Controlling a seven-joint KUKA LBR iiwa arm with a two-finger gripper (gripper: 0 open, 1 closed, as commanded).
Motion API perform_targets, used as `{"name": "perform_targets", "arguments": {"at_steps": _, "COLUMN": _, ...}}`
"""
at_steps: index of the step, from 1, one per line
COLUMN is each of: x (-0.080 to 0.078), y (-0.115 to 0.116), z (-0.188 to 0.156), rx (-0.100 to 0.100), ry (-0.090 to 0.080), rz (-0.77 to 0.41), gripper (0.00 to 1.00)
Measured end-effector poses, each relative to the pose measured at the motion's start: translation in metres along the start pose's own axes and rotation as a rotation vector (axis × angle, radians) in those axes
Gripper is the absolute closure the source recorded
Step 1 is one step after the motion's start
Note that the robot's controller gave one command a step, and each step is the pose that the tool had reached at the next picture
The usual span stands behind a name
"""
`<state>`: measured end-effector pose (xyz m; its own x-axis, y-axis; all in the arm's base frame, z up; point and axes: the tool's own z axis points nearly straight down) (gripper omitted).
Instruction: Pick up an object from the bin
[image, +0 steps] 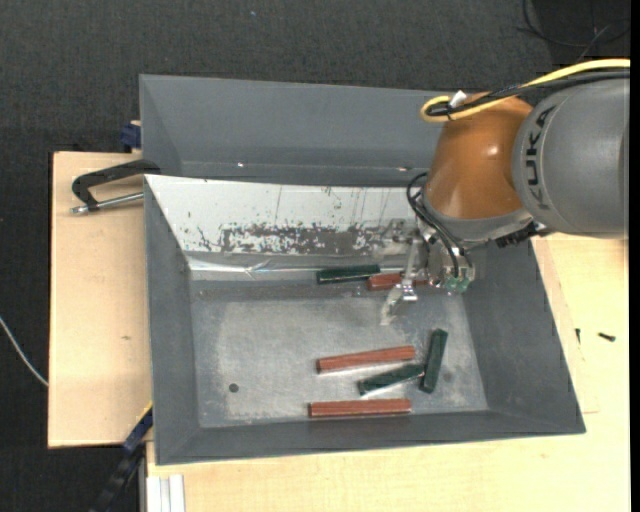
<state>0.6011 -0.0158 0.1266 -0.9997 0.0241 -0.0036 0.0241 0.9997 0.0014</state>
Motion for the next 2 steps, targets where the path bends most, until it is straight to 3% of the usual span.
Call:
{"name": "perform_targets", "arguments": {"at_steps": 1, "x": 0.065, "y": 0.0489, "z": 0.0485, "rx": 0.003, "ry": 0.001, "rz": -0.163, "gripper": 0.0}}
{"name": "perform_targets", "arguments": {"at_steps": 2, "x": 0.0674, "y": 0.0553, "z": 0.0489, "rx": -0.002, "ry": 0.002, "rz": -0.166, "gripper": 1.0}}
